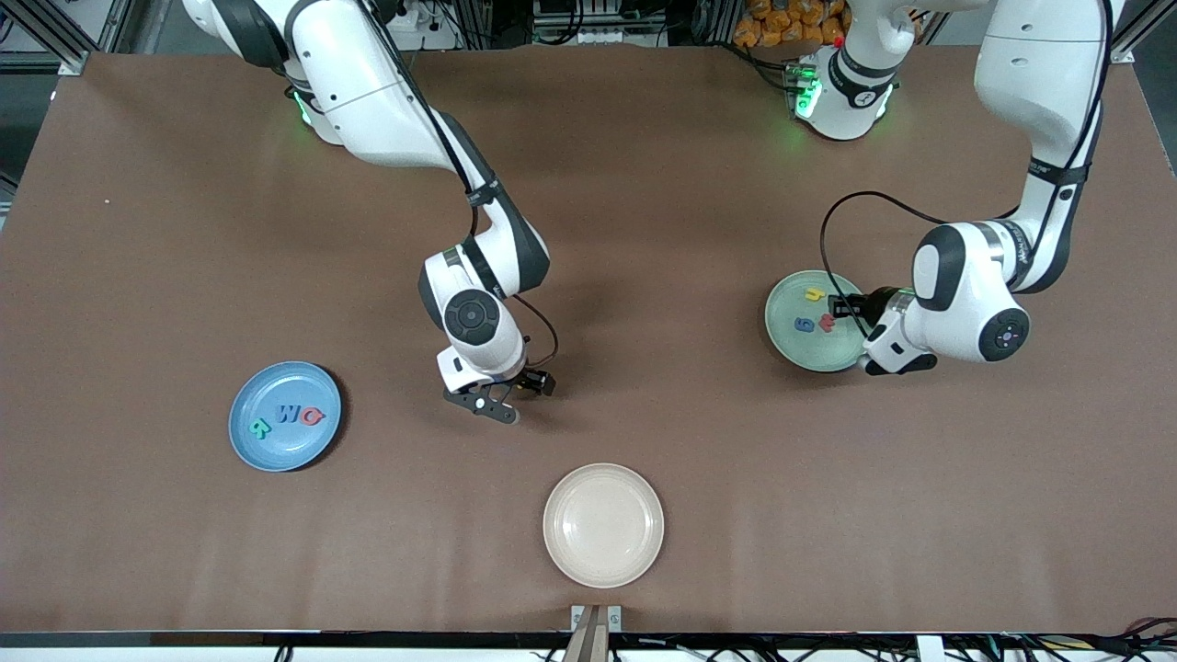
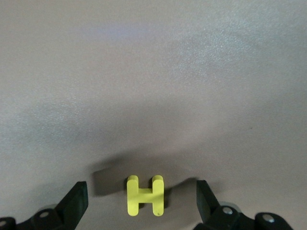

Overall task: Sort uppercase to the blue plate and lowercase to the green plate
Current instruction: 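Release the w on the green plate while the right gripper carries the H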

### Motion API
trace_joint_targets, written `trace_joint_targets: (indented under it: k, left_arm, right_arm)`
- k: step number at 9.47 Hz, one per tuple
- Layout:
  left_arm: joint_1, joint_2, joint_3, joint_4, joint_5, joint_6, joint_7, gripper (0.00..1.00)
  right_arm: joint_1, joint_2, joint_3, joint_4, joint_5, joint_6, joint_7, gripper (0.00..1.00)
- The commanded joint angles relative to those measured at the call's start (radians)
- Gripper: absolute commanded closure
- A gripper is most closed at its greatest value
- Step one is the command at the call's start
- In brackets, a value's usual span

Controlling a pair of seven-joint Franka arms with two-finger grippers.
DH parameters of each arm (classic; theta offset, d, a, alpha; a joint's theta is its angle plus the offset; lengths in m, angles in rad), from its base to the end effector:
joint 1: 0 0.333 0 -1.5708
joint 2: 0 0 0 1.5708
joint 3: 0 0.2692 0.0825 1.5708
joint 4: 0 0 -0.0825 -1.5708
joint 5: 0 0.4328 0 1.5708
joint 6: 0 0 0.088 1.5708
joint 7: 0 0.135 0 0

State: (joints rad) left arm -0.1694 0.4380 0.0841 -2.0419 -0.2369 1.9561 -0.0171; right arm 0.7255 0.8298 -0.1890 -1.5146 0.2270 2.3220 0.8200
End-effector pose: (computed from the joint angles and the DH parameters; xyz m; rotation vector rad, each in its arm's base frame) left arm 0.5274 -0.0624 0.0918 2.9097 0.1182 -0.7826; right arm 0.6016 0.3771 0.0818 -3.0673 0.5889 0.0295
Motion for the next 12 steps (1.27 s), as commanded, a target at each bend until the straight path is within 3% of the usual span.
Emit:
trace_joint_targets:
  k: [1,2,3,4,6,8,12]
  left_arm:
    - [-0.009,-0.038,0.003,-0.029,0.044,0.014,0.009,0.16]
    - [-0.006,-0.044,0.003,-0.018,0.074,0.014,0.006,0.0]
    - [-0.004,-0.05,0.003,0.015,0.083,0.009,-0.003,0.0]
    - [-0.002,-0.054,0.003,0.072,0.085,0.0,-0.006,0.0]
    - [-0.001,-0.099,0.005,0.159,0.084,-0.003,-0.004,0.0]
    - [-0.001,-0.213,0.038,0.199,0.085,-0.003,-0.009,0.0]
    - [0.004,-0.378,0.049,0.304,0.137,-0.025,-0.035,0.0]
  right_arm:
    - [0.003,0.002,0.0,-0.021,-0.002,0.026,0.024,0.15]
    - [0.003,0.002,0.0,-0.021,-0.002,0.028,0.025,0.6]
    - [0.003,0.002,0.0,-0.021,-0.002,0.028,0.025,0.92]
    - [0.005,0.002,0.0,-0.021,-0.003,0.031,0.025,1.0]
    - [0.005,-0.001,0.002,-0.022,-0.002,0.033,0.024,1.0]
    - [-0.006,-0.032,0.002,-0.021,0.006,0.02,-0.008,1.0]
    - [-0.133,-0.098,-0.059,-0.019,0.005,-0.075,-0.264,1.0]
